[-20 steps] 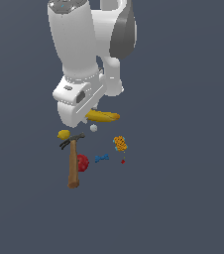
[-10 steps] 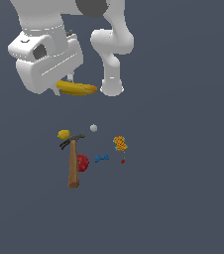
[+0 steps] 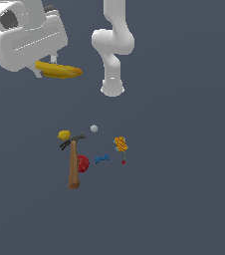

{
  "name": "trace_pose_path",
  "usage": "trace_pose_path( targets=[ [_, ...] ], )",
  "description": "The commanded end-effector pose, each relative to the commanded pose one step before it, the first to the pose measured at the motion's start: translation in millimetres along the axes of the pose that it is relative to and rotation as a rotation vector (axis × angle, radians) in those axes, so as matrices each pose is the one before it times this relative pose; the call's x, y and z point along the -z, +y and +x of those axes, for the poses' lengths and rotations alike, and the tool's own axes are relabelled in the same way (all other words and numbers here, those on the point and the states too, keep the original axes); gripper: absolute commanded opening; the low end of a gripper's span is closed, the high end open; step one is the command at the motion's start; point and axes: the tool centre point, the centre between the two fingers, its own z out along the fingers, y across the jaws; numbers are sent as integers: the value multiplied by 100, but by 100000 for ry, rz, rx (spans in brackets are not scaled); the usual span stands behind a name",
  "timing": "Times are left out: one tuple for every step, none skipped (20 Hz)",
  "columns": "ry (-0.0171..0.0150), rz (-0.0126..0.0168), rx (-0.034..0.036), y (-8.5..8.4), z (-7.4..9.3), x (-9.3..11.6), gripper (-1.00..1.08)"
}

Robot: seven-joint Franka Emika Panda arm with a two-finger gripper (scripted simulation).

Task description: Pick up a designated object from a clutter of objects.

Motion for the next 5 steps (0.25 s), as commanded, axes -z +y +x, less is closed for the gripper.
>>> trace_pose_path(
  targets=[
    [-72,-94,116,61,-455,563,-100],
    [0,0,0,33,-71,67,-100],
    [0,0,0,36,-17,15,-100],
    [0,0,0,35,33,-32,-100],
    [0,0,0,14,25,-24,-100]
  ],
)
